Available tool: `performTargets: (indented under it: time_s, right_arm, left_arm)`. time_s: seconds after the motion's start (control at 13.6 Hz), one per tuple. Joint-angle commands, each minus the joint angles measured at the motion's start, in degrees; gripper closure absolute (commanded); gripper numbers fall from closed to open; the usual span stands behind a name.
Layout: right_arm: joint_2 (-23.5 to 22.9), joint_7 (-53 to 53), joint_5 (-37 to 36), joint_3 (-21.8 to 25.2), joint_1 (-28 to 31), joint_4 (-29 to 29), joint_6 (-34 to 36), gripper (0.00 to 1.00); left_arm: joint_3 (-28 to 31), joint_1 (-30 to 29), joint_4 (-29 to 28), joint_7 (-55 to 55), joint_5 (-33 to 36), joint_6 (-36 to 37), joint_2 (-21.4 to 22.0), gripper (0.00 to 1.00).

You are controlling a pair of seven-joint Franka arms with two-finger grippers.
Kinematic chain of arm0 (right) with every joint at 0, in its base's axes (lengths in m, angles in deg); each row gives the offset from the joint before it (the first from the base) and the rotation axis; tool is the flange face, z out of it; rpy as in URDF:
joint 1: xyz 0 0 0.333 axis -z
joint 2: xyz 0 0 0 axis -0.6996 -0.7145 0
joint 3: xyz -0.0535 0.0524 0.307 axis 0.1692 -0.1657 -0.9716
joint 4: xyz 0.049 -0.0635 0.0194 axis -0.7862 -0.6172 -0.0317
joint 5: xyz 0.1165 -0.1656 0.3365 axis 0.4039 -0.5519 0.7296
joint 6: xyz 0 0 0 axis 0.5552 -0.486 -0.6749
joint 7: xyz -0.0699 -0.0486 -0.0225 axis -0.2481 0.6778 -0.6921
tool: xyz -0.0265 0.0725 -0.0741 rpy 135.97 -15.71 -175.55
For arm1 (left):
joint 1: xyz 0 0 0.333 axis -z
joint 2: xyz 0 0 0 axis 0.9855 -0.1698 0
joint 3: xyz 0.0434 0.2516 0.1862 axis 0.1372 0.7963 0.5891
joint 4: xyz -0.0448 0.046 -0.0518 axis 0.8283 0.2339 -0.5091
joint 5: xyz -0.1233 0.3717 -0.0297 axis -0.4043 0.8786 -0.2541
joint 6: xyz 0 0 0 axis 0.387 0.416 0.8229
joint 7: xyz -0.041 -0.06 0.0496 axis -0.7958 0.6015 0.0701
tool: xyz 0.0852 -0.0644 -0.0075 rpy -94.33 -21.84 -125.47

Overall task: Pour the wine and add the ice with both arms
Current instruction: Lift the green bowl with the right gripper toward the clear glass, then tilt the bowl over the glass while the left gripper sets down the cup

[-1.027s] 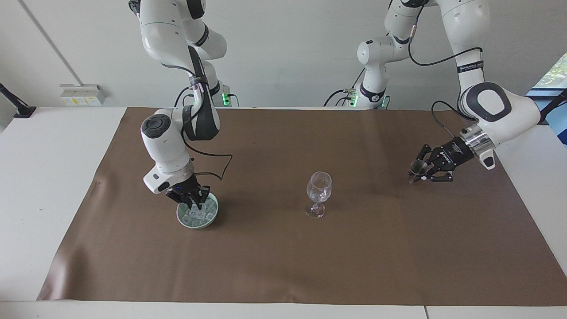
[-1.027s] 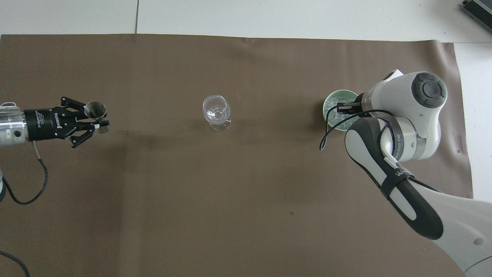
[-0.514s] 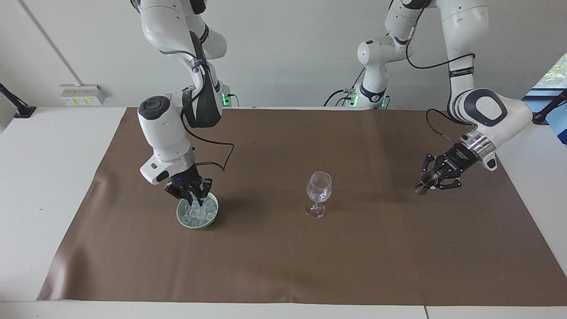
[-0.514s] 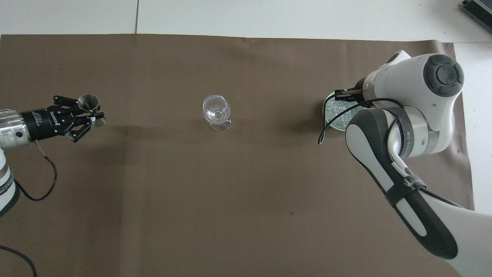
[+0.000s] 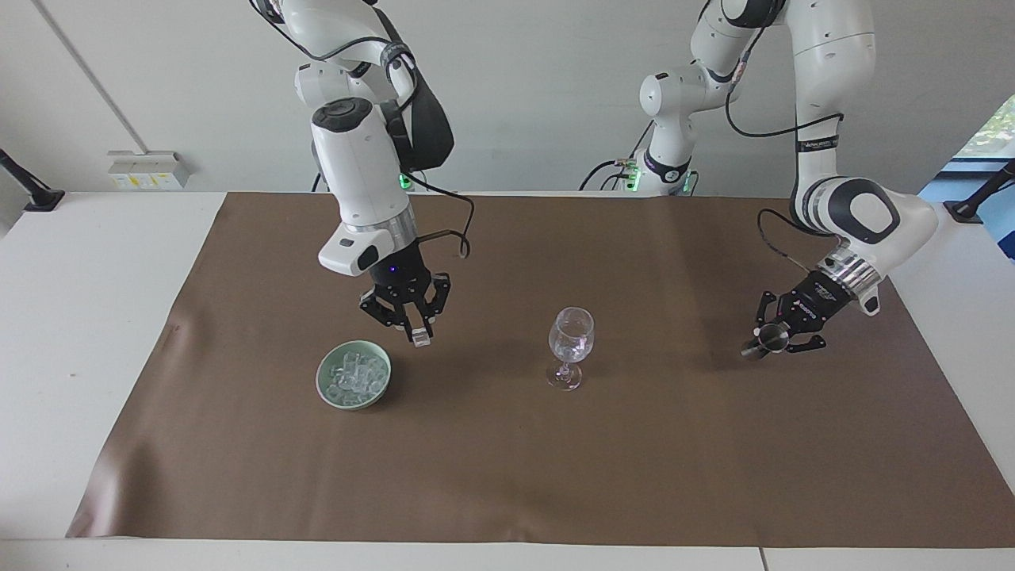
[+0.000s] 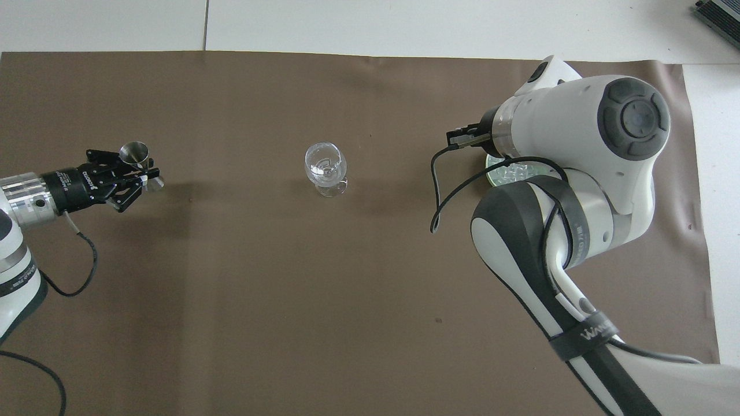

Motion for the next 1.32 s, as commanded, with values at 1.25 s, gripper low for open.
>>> performTargets:
  time_s: [1.25]
  right_arm:
    - [-2.8, 28.0, -1.5, -7.5, -10.7, 5.4, -4.8, 1.0]
  left_arm:
    - [-0.3, 0.0, -4.6, -14.0, -20.6, -2.2, -3.9, 1.0]
